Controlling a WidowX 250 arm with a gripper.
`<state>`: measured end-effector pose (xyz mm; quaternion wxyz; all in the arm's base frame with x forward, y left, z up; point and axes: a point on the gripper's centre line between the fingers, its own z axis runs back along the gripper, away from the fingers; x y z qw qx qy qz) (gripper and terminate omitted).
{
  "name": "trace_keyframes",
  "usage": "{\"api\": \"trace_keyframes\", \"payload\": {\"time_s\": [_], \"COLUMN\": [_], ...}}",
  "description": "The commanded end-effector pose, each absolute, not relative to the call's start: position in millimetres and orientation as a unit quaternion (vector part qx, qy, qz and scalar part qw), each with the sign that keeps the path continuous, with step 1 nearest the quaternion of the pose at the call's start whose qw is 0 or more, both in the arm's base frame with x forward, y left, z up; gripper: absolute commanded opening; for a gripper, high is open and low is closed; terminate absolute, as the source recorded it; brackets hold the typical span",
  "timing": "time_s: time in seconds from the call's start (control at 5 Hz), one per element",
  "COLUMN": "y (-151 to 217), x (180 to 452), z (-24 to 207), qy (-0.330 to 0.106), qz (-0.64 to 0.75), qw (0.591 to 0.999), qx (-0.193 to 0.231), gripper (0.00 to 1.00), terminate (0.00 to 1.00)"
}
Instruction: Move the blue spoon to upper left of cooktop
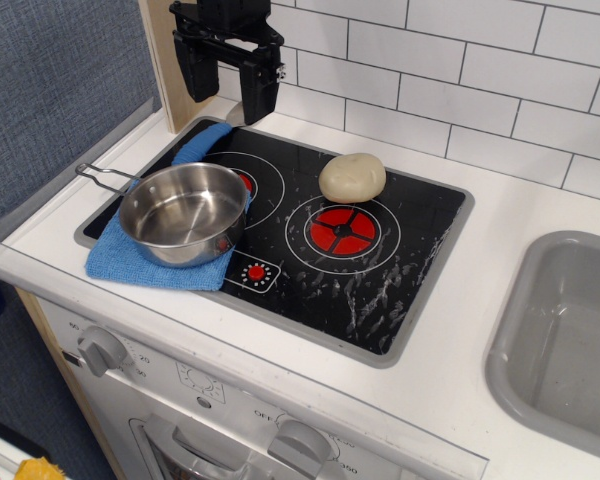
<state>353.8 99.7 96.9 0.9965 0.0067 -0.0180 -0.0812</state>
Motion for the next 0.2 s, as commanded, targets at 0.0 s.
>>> {"api": "trace_keyframes", "payload": {"time_s": [0.0], "y": [101.5], "x": [350.9], "z": [128.3], "qy": [-0.056], "qz": [-0.081], "qw": [0.995], "qx": [0.022], "gripper": [1.0], "terminate": [1.0]}}
